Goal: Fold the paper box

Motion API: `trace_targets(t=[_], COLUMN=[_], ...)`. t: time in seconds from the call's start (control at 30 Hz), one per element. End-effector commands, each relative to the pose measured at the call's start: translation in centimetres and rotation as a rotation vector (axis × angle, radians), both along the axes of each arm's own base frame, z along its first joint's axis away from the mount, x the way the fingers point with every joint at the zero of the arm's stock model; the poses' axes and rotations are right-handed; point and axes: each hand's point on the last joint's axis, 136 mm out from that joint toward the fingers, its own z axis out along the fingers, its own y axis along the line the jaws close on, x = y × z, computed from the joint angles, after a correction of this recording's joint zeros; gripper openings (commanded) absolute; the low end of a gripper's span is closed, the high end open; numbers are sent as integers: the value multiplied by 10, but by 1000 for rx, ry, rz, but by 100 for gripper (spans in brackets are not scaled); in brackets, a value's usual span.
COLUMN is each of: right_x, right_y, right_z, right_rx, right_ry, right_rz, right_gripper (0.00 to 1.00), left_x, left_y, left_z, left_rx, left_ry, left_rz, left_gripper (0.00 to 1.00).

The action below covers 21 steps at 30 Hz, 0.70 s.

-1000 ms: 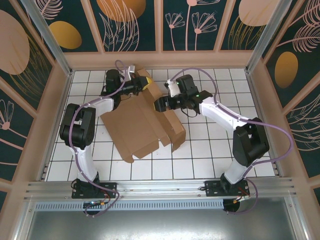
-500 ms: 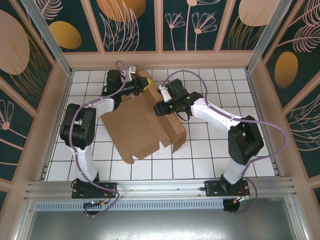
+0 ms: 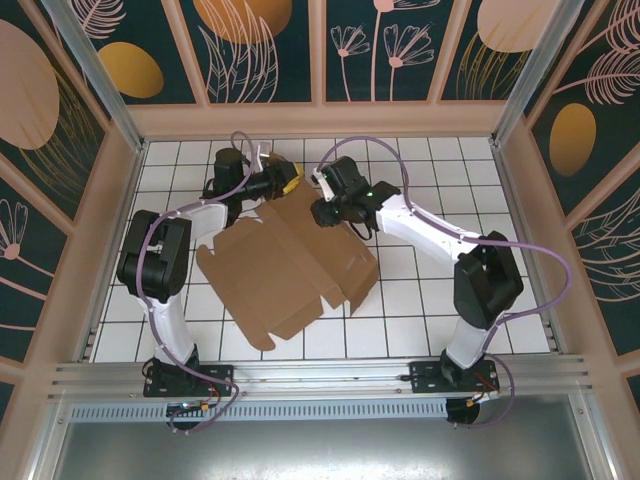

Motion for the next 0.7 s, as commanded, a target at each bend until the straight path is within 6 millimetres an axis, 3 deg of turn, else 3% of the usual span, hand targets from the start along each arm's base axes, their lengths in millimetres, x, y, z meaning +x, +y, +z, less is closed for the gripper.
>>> trace_targets(t=[0.0,0.4,0.67], right_x=[4,5,9], right_y=[1,3,-2], right_z=[-2,0,-3], right_rx=[-66,-208,-261], right_ry=[-30,-150,-190], right_rz=[-11,-17,-25], right_gripper=[37,25,13], left_x=[-10,-5,-4], left_y=[-4,-1,0], left_z=[24,5,4], left_rx=[-4,70,131], left_ry=[-45,7,57], left_rz=[-5,12,26], left_gripper=[38,33,37])
